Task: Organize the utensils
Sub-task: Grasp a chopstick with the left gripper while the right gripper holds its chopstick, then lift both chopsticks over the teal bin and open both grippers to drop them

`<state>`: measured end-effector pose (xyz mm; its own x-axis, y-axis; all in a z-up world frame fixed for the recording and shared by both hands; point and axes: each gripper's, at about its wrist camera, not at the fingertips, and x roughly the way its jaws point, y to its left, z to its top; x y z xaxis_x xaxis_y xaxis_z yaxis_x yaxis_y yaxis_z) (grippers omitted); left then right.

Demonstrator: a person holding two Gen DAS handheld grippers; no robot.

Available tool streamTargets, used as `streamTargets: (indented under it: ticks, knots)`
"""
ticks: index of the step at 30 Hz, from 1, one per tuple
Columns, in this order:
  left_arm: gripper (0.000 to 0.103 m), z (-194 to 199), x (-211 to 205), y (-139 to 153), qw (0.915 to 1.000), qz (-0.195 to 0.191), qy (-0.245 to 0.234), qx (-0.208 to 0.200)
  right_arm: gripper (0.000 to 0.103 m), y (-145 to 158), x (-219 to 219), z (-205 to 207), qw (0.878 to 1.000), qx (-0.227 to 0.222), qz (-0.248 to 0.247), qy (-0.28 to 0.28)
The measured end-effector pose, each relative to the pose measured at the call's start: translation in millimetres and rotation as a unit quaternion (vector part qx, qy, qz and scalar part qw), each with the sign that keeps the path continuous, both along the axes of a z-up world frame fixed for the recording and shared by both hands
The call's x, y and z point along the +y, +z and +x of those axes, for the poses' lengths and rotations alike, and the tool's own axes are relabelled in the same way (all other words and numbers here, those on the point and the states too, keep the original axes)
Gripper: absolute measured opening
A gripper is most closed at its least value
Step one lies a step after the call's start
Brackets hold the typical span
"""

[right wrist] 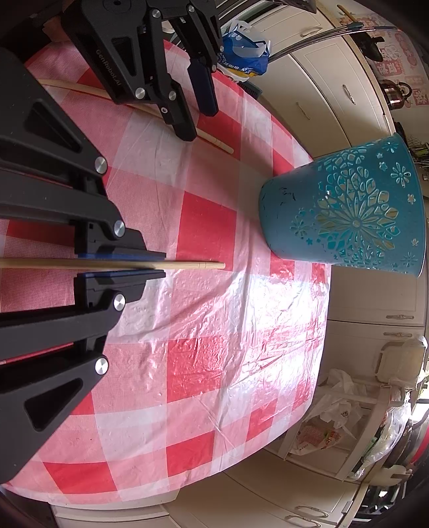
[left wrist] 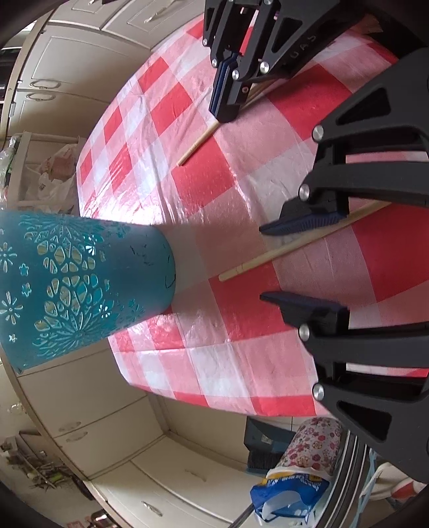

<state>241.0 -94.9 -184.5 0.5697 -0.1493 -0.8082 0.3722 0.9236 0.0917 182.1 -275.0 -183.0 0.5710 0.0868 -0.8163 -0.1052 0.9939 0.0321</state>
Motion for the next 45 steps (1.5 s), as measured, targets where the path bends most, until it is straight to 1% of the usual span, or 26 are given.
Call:
streamTargets:
  ticks: [4,5,19,22,28,32,36,41,45]
  knots:
    - [0.010,-2.9,-5.1,0.2,0.9999,-0.001,-0.013,0.000,0.006,0.3,-0.5,-0.2,1.000,0.000,0.003,-0.001]
    - [0.009,-3.8,-6.7,0.0,0.9999,0.000,-0.015,-0.001,0.006,0.3,-0.5,-0.3,1.000,0.000,0.003,-0.001]
    - [0.006,-5.0,-7.1,-0.9,0.9998,-0.003,-0.020,-0.006,0.006,0.8,-0.9,-0.5,1.000,0.000,0.005,-0.002]
    - [0.005,-5.7,-7.4,-0.7,0.9998,-0.005,-0.019,-0.005,0.006,-0.1,-3.2,0.1,1.000,0.002,0.016,-0.004]
    - [0.005,-9.0,-7.4,0.0,0.9997,-0.009,-0.020,-0.003,0.006,-0.3,-10.8,0.7,0.999,0.007,0.051,-0.013]
    - [0.005,-11.8,-6.9,2.3,0.9997,-0.012,-0.022,-0.006,0.006,-0.7,-16.5,0.1,0.996,0.013,0.090,-0.021]
    - [0.005,-14.0,-5.9,6.0,0.9996,-0.014,-0.021,-0.009,0.006,-1.2,-21.4,-1.7,0.992,0.018,0.118,-0.027]
    - [0.005,-15.6,-2.8,9.1,0.9996,-0.019,-0.019,-0.013,0.006,-2.3,-26.8,-2.5,0.986,0.025,0.164,-0.033]
    - [0.005,-17.7,4.0,14.5,0.9990,-0.036,-0.014,-0.023,0.006,0.8,-33.3,-3.3,0.978,0.023,0.205,-0.037]
